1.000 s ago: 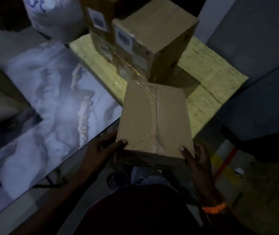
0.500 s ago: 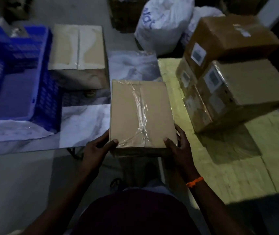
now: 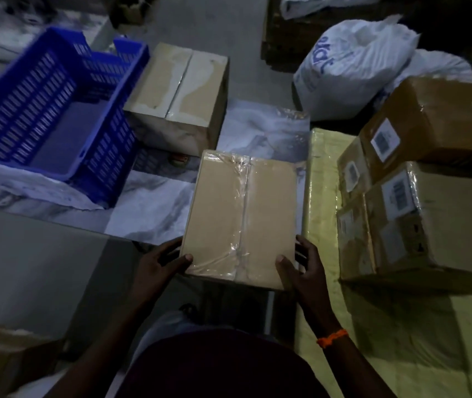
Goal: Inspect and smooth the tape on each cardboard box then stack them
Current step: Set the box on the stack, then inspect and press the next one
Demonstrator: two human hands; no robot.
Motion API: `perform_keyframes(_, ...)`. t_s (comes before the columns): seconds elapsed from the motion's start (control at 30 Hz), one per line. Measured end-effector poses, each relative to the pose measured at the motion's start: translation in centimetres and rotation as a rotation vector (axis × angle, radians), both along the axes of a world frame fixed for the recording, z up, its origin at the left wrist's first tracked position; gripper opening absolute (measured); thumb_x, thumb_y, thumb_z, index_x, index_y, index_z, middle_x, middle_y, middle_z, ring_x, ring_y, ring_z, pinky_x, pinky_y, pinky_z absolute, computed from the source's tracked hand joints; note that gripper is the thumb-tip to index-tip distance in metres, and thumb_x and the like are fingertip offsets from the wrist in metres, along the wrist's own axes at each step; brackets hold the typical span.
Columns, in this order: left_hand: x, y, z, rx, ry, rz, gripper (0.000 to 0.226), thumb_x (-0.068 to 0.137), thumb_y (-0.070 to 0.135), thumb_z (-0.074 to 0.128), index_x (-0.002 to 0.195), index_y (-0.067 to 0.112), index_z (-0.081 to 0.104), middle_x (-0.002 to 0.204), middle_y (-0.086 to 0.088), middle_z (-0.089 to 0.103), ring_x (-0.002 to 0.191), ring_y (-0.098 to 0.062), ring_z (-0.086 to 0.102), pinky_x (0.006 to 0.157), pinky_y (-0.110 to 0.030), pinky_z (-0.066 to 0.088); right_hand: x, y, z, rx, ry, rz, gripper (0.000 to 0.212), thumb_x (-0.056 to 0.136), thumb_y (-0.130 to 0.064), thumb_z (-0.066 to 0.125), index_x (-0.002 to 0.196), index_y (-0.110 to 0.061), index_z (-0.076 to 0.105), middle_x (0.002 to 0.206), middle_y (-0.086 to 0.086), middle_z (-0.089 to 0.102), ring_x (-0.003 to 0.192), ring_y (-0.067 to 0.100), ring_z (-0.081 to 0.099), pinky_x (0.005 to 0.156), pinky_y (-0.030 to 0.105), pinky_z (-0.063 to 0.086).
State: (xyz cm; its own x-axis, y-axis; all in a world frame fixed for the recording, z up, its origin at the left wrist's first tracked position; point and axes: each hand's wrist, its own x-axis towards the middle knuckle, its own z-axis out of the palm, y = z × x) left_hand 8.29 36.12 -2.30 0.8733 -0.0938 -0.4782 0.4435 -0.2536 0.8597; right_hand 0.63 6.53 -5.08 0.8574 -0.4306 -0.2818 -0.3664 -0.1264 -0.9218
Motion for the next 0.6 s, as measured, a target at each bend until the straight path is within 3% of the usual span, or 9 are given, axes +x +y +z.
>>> perform_keyframes(0.07,0.6,-0.5,0.0,0.018,0.003,0.044,0.046,0.092,0.02,0.075,0.136,0.019,0.063,0.12,-0.001,0.071,0.11,-0.01,0.067,0.076,-0.019,0.06,1.7,-1.0,-0.1,-0.015,-0.003,0.005,0.067,0.091,-0.027,0.078,0.15,-0.025,0.046,0.14,-0.006,0.058,0.122,0.003,0.058,0.083,0.01,0.048)
perform_keyframes(0.17,2.5,-1.1,0.3,0.066,-0.035,0.068,0.044,0.094,0.022,0.073,0.137,0.018,0.063,0.126,0.0,0.07,0.111,-0.012,0.068,0.096,-0.036,0.058,4.3,-2.1,0.2,-0.021,-0.016,0.007,0.065,0.091,-0.03,0.078,0.148,-0.025,0.049,0.137,-0.006,0.059,0.12,0.007,0.059,0.096,0.026,0.051)
perform_keyframes(0.27,5.6,-1.6,0.3,0.125,-0.09,0.0,0.043,0.095,0.024,0.072,0.137,0.018,0.063,0.13,-0.001,0.068,0.115,-0.017,0.067,0.101,-0.048,0.055,6.8,-3.1,0.0,-0.03,-0.022,-0.012,0.06,0.092,-0.027,0.078,0.146,-0.022,0.051,0.134,-0.004,0.061,0.12,0.013,0.06,0.1,0.034,0.053)
perform_keyframes(0.37,8.9,-2.7,0.2,0.18,-0.138,-0.109,0.045,0.095,0.027,0.072,0.138,0.019,0.062,0.129,0.001,0.067,0.115,-0.018,0.065,0.102,-0.048,0.054,9.2,-3.3,-0.4,-0.03,0.014,-0.026,0.059,0.092,-0.027,0.078,0.145,-0.019,0.054,0.133,0.002,0.063,0.116,0.017,0.063,0.099,0.041,0.056)
perform_keyframes(0.5,12.2,-4.0,0.0,0.178,-0.12,-0.181,0.048,0.093,0.034,0.073,0.139,0.026,0.06,0.13,0.003,0.067,0.115,-0.018,0.064,0.1,-0.047,0.055,11.5,-2.9,-0.6,-0.013,0.023,-0.026,0.052,0.092,-0.026,0.078,0.139,-0.017,0.059,0.125,0.003,0.069,0.112,0.016,0.066,0.092,0.033,0.057)
perform_keyframes(0.6,12.9,-4.2,-0.6,0.164,-0.085,-0.242,0.058,0.085,0.043,0.075,0.138,0.026,0.062,0.123,0.001,0.072,0.11,-0.018,0.068,0.096,-0.049,0.058,11.9,-2.4,-0.4,0.019,0.035,-0.05,0.047,0.093,-0.023,0.077,0.136,-0.014,0.062,0.122,0.004,0.072,0.108,0.016,0.07,0.095,0.035,0.058)
